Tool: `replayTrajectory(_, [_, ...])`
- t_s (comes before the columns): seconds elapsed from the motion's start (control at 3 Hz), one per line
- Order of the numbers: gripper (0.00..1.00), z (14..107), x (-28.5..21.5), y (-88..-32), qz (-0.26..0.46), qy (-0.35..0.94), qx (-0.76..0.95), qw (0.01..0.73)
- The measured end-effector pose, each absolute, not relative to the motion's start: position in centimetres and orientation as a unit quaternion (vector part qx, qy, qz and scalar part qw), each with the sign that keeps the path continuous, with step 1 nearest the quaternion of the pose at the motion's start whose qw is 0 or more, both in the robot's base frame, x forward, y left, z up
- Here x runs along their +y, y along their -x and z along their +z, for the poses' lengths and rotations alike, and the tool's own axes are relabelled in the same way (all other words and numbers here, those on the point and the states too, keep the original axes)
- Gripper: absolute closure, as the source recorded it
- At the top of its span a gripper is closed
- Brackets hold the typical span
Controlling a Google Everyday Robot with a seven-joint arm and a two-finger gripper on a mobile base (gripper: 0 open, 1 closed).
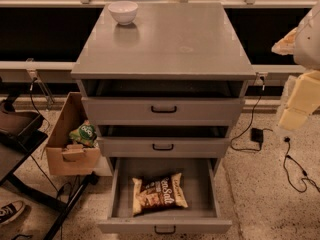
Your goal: Pick brown chip bag from bottom drawer and place on counter
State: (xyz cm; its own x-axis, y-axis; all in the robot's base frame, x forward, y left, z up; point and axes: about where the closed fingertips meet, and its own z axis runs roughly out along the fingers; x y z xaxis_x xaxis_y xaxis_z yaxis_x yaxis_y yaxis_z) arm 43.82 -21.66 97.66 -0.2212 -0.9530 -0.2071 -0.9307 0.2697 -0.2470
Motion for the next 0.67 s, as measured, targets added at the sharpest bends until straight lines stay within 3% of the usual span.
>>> replayTrajectory(0.67, [0.00, 96.6, -21.6, -43.8, -0.034, 0.600, 0.783, 0.161])
